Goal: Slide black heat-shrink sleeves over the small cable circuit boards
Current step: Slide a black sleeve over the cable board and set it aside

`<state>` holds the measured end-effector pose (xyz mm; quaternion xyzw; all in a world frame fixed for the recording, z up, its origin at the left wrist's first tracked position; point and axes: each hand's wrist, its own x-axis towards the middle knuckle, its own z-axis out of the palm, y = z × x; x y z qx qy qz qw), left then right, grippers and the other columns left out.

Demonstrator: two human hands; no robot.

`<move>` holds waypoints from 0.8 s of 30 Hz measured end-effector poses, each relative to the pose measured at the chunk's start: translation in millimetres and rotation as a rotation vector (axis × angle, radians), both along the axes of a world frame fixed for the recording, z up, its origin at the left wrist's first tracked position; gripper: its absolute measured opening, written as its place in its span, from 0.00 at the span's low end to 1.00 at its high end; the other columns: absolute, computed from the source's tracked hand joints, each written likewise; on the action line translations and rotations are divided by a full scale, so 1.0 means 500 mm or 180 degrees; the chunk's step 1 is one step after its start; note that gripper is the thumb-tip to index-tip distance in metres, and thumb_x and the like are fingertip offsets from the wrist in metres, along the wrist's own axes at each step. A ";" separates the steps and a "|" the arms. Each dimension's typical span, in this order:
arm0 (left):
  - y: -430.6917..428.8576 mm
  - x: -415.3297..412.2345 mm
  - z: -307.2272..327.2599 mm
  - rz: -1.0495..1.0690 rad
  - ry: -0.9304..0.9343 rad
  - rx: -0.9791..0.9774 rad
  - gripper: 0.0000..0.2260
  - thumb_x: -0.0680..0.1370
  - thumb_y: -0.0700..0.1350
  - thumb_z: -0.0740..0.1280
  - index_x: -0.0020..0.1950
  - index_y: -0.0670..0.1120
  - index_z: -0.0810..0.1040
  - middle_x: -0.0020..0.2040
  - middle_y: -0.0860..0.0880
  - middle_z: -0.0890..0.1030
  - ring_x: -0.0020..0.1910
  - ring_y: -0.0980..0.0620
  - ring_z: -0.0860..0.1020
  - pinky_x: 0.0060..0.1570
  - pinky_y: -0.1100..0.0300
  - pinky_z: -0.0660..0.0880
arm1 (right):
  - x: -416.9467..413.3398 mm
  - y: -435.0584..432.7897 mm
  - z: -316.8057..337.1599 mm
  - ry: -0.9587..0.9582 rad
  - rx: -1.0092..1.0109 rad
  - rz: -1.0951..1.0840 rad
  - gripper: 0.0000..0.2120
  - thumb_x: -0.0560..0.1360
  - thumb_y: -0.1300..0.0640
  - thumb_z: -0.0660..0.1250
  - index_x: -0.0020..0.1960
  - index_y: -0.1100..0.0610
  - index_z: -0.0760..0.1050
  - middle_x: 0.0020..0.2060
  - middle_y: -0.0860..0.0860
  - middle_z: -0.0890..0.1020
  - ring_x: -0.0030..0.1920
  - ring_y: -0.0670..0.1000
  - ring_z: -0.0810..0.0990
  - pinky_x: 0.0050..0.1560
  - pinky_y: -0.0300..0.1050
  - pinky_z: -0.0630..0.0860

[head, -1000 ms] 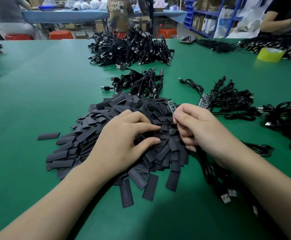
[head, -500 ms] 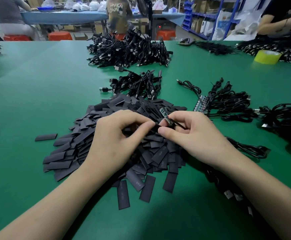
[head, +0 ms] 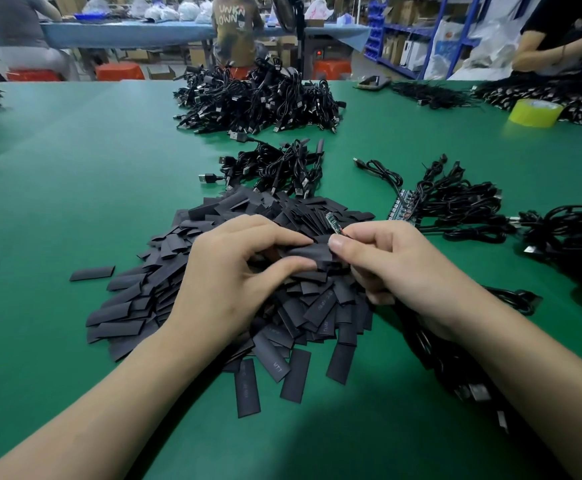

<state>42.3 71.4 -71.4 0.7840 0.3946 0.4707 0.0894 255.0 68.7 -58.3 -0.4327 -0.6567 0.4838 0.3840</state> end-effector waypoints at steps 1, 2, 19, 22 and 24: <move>0.000 0.000 0.000 0.0029 -0.0014 -0.0006 0.08 0.73 0.48 0.78 0.50 0.48 0.87 0.43 0.54 0.84 0.44 0.54 0.81 0.47 0.56 0.77 | 0.001 -0.001 0.001 0.0013 -0.0008 -0.0002 0.18 0.82 0.54 0.66 0.34 0.47 0.79 0.22 0.43 0.68 0.23 0.44 0.61 0.24 0.36 0.60; -0.001 0.000 -0.001 0.0037 -0.0009 -0.0018 0.08 0.72 0.48 0.79 0.49 0.48 0.87 0.43 0.54 0.84 0.44 0.54 0.81 0.47 0.56 0.77 | 0.001 -0.002 0.002 0.0020 -0.0026 0.0015 0.17 0.83 0.56 0.66 0.36 0.48 0.80 0.22 0.43 0.70 0.22 0.42 0.62 0.23 0.34 0.60; 0.012 -0.005 -0.011 -0.0035 -0.0580 -0.0531 0.06 0.73 0.48 0.78 0.49 0.53 0.88 0.43 0.58 0.86 0.39 0.57 0.80 0.37 0.58 0.75 | 0.005 -0.003 0.007 -0.1091 0.0604 -0.0062 0.18 0.81 0.43 0.56 0.36 0.52 0.69 0.27 0.44 0.64 0.29 0.47 0.62 0.35 0.45 0.59; 0.013 -0.005 -0.013 -0.0035 -0.0626 -0.0570 0.06 0.73 0.48 0.78 0.49 0.54 0.88 0.43 0.58 0.86 0.39 0.56 0.80 0.38 0.55 0.76 | 0.005 -0.005 0.011 -0.1225 0.0732 -0.0079 0.19 0.82 0.46 0.57 0.36 0.52 0.69 0.26 0.45 0.66 0.29 0.44 0.63 0.35 0.45 0.60; 0.014 -0.006 -0.014 -0.0018 -0.0656 -0.0583 0.06 0.73 0.49 0.78 0.49 0.56 0.88 0.43 0.59 0.86 0.39 0.55 0.81 0.39 0.53 0.76 | 0.006 -0.007 0.011 -0.1243 0.0759 -0.0084 0.19 0.84 0.48 0.58 0.36 0.52 0.68 0.26 0.45 0.66 0.29 0.44 0.63 0.35 0.45 0.60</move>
